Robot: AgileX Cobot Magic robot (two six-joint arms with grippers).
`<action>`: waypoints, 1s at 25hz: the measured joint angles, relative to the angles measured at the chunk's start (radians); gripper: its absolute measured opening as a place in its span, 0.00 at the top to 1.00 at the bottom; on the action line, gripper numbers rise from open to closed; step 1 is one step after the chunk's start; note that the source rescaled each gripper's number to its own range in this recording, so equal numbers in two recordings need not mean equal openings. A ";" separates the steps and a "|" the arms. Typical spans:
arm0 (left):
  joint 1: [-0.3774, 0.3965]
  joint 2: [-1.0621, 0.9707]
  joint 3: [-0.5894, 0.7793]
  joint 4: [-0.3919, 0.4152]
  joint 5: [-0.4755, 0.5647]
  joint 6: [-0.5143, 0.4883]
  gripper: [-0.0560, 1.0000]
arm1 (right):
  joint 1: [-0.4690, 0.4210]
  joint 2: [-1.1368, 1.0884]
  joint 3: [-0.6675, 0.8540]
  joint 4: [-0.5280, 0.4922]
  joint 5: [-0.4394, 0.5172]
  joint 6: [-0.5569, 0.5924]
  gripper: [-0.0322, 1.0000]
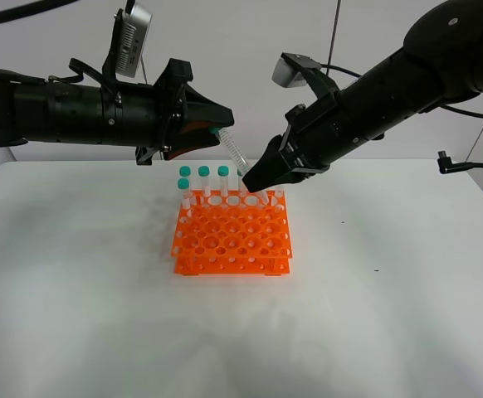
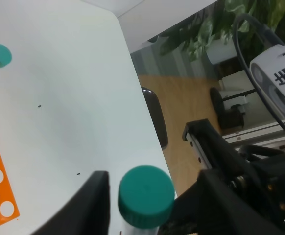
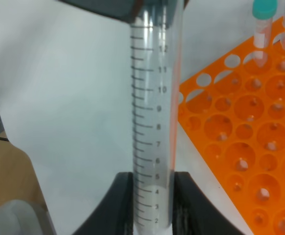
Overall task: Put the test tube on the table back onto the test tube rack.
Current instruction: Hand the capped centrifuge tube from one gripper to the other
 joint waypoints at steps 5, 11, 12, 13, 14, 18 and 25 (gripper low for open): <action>0.000 0.000 0.000 0.000 0.011 0.000 0.70 | 0.000 0.000 0.000 0.000 0.000 0.000 0.96; 0.000 0.000 0.000 0.000 0.011 0.001 0.70 | 0.000 0.000 0.000 0.000 0.007 0.000 0.96; 0.000 0.000 0.000 0.000 0.011 0.001 0.70 | 0.000 0.000 0.000 0.000 0.010 0.000 0.96; 0.000 0.000 0.000 0.000 0.011 0.001 0.70 | 0.000 0.000 0.000 0.000 0.015 0.000 0.96; 0.000 0.000 0.000 0.000 0.011 0.001 0.70 | 0.000 0.000 0.000 0.000 0.020 0.000 0.96; 0.000 0.000 0.000 0.000 0.011 0.001 0.70 | 0.000 0.000 0.000 0.000 0.031 0.000 0.96; 0.000 0.000 0.000 0.000 0.013 0.001 0.73 | 0.000 0.000 0.000 0.000 0.016 0.000 0.96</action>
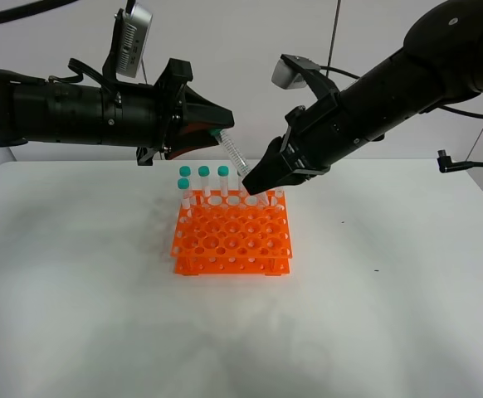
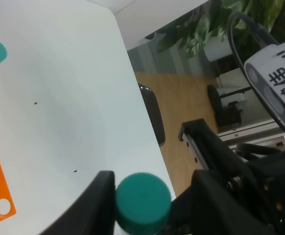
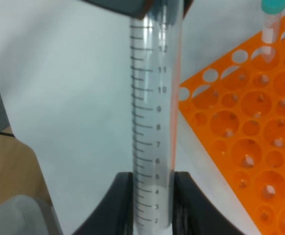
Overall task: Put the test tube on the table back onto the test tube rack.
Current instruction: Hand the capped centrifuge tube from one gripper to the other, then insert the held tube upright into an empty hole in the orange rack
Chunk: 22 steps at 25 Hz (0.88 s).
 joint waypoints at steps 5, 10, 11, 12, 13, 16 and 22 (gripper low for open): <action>0.000 0.000 0.000 0.006 0.000 0.010 0.95 | 0.000 0.000 0.000 0.000 -0.001 0.000 0.96; 0.000 0.000 0.000 0.006 0.003 0.022 0.95 | 0.000 0.000 0.000 0.000 -0.001 0.000 0.96; 0.000 0.000 0.000 0.006 0.003 0.022 0.95 | 0.000 0.000 0.000 0.000 -0.001 -0.001 0.96; 0.000 0.000 0.000 0.006 0.003 0.022 0.95 | 0.000 0.000 0.000 0.000 -0.001 -0.001 0.96; 0.000 0.000 0.000 0.006 0.003 0.022 0.95 | 0.000 0.000 0.000 0.000 -0.001 -0.001 0.96; 0.000 0.000 0.000 0.006 0.003 0.022 0.95 | 0.000 0.000 0.000 0.000 -0.003 -0.001 0.94; 0.000 0.000 0.000 0.005 0.020 0.022 0.95 | 0.000 0.000 -0.030 -0.004 0.005 0.005 0.09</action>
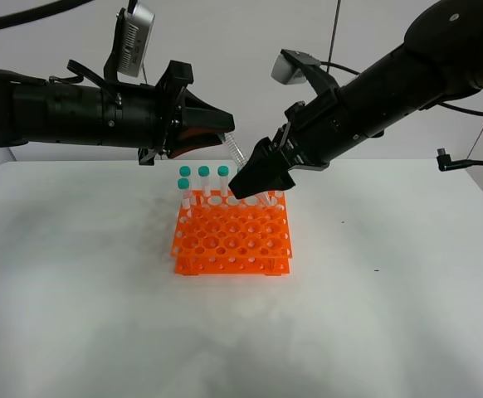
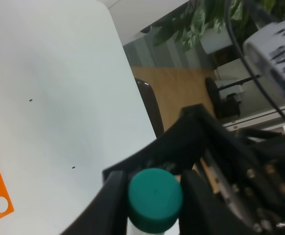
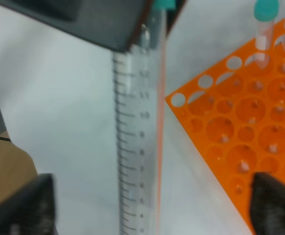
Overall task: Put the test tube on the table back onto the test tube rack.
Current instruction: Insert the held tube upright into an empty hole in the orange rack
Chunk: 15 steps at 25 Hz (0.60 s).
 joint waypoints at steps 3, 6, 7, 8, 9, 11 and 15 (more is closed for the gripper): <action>0.000 0.000 0.000 0.000 0.000 0.000 0.95 | 0.000 0.000 -0.085 -0.041 0.065 0.070 0.02; 0.000 0.000 0.000 0.000 0.000 0.000 0.95 | 0.000 0.000 -0.202 -0.159 0.131 0.224 0.00; 0.000 0.000 0.000 0.000 0.000 0.000 0.95 | 0.000 0.000 -0.231 -0.215 0.158 0.271 0.00; 0.000 0.000 0.000 0.000 0.000 0.000 0.95 | 0.000 -0.001 -0.260 -0.276 0.187 0.325 0.00; 0.000 0.000 0.000 0.000 0.000 0.000 0.95 | 0.000 -0.001 -0.282 -0.337 0.215 0.379 0.00; 0.000 0.000 0.000 0.000 0.000 0.000 0.95 | 0.000 -0.002 -0.300 -0.441 0.242 0.480 0.00; 0.000 0.000 0.000 0.000 0.000 0.000 0.95 | -0.004 0.004 -0.304 -0.681 0.265 0.684 0.00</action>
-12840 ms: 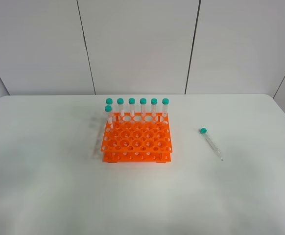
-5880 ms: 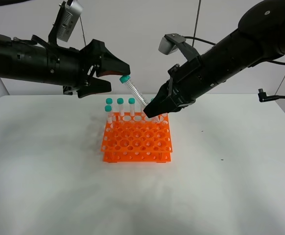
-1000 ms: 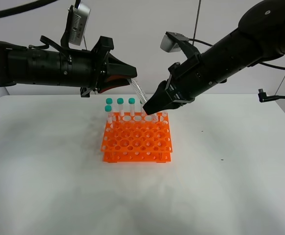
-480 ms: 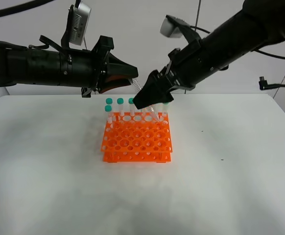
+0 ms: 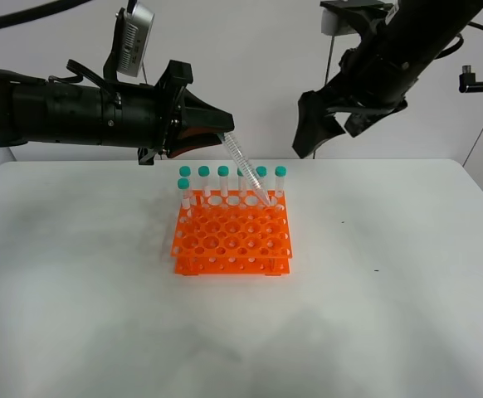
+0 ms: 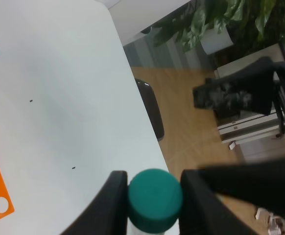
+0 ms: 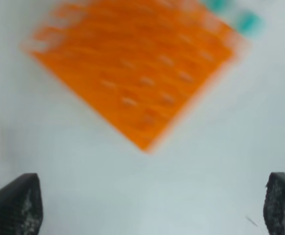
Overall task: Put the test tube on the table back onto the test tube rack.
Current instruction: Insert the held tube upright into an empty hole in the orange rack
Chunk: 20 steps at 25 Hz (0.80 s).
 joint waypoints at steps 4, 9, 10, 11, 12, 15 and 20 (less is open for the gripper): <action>0.000 0.000 0.000 0.000 0.000 0.000 0.95 | -0.083 0.025 -0.002 -0.077 0.019 0.083 0.00; 0.000 0.000 0.000 0.000 0.000 0.000 0.95 | -0.255 0.045 -0.002 -0.089 0.023 0.118 0.00; 0.000 0.000 0.000 0.000 0.000 0.000 0.95 | -0.281 0.045 -0.002 -0.089 0.030 0.120 0.00; 0.000 0.000 0.000 0.000 0.000 0.000 0.95 | -0.307 0.045 -0.002 -0.089 0.041 0.121 0.00; 0.000 0.000 0.000 0.000 0.000 0.000 0.95 | -0.324 0.045 -0.002 -0.089 0.042 0.121 0.00; 0.000 0.000 0.000 0.000 0.000 0.000 0.95 | -0.349 0.045 -0.002 -0.084 0.043 0.124 0.00; 0.000 0.000 0.000 -0.001 0.000 0.000 0.95 | -0.348 0.034 -0.001 -0.070 0.043 0.124 0.00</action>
